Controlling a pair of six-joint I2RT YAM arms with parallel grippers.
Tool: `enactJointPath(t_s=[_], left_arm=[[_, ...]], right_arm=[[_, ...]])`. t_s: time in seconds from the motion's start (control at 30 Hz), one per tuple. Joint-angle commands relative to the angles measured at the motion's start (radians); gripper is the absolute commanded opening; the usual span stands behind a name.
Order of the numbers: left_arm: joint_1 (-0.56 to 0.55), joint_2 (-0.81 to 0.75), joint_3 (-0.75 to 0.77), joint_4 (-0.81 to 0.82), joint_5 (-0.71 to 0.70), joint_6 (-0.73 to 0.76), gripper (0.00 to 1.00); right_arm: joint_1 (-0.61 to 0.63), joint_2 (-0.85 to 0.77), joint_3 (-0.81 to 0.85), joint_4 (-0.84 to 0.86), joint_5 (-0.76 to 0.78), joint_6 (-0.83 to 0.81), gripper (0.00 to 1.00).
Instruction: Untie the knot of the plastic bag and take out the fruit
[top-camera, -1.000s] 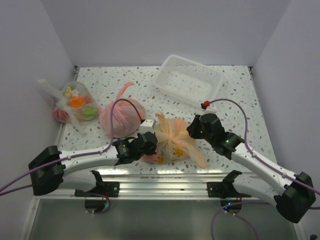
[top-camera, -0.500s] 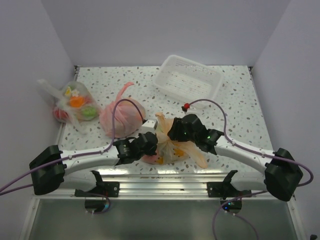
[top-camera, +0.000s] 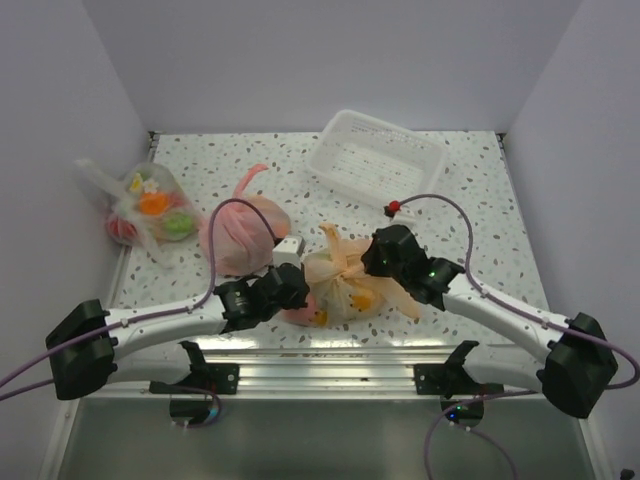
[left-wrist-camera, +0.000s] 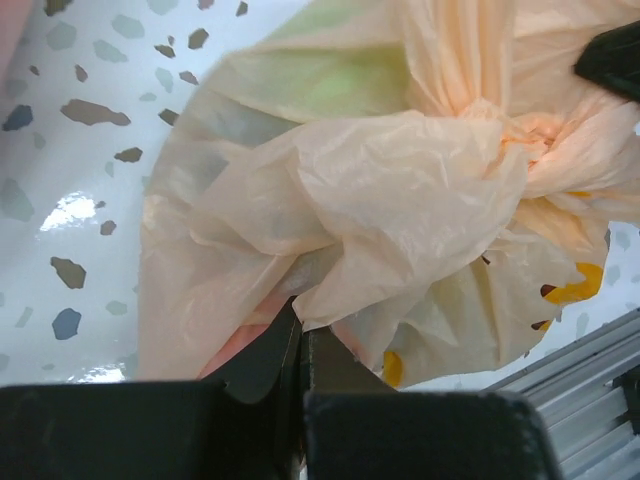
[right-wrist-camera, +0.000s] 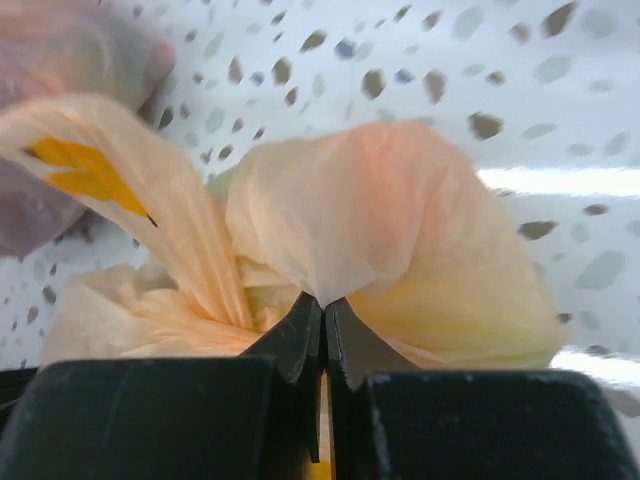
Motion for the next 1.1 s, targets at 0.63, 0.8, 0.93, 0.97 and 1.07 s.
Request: enactJointPath(t_s=[0.63,0.8,0.93,0.97,1.07], left_arm=[[0.34,-0.083,0.165,-0.144,0.074,0.313,0.0],[0.342,-0.103,0.142,-0.121,0.181,0.323,0.0],[0.34,-0.109,0.148,-0.138,0.207,0.327,0.0],[0.34,-0.112,0.15,-0.147,0.209,0.327,0.0],[0.342,-0.112,0.156,-0.167,0.207,0.324,0.0]], right_arm=[[-0.253,-0.172,0.268,-0.388,-0.243,-0.407,0.25],[-0.177,-0.138,0.35,-0.423,-0.328,-0.562,0.64],[-0.022,-0.056,0.423,-0.505,-0.276,-0.717,0.74],[-0.003,-0.033,0.433,-0.516,-0.271,-0.772,0.75],[0.048,0.047,0.473,-0.544,-0.242,-0.841,0.8]])
